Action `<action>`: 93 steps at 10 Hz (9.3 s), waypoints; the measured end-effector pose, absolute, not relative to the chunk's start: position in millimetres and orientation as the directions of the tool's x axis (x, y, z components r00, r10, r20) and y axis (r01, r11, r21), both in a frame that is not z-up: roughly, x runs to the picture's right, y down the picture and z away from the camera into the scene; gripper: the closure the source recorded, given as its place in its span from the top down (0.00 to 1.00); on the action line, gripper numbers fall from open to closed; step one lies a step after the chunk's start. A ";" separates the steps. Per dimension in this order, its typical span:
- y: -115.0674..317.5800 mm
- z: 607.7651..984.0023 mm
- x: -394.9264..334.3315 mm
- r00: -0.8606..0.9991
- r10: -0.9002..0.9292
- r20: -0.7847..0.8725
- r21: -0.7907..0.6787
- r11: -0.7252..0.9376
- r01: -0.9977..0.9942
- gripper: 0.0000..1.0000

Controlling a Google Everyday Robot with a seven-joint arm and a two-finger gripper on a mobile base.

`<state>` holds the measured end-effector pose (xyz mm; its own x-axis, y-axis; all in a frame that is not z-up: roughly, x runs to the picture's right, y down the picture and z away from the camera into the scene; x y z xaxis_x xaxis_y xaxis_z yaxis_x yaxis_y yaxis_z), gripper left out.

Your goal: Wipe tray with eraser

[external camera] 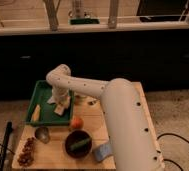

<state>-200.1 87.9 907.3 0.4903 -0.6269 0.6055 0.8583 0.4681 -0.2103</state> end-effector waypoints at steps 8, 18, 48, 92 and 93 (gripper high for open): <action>96.5 886.3 -268.5 0.343 -0.675 0.653 -0.071 0.397 0.915 0.00; 97.4 905.7 -197.0 0.438 -0.644 0.627 -0.206 0.406 0.891 0.00; 122.9 871.3 -281.6 0.094 -0.697 0.711 0.073 0.206 0.976 0.00; 94.4 904.6 -244.0 0.230 -0.691 0.685 -0.035 0.283 0.958 0.00; 94.4 904.6 -244.0 0.230 -0.691 0.685 -0.035 0.283 0.958 0.00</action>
<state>-244.0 94.4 904.6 0.2297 -0.6911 0.6852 0.9583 0.2834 -0.0354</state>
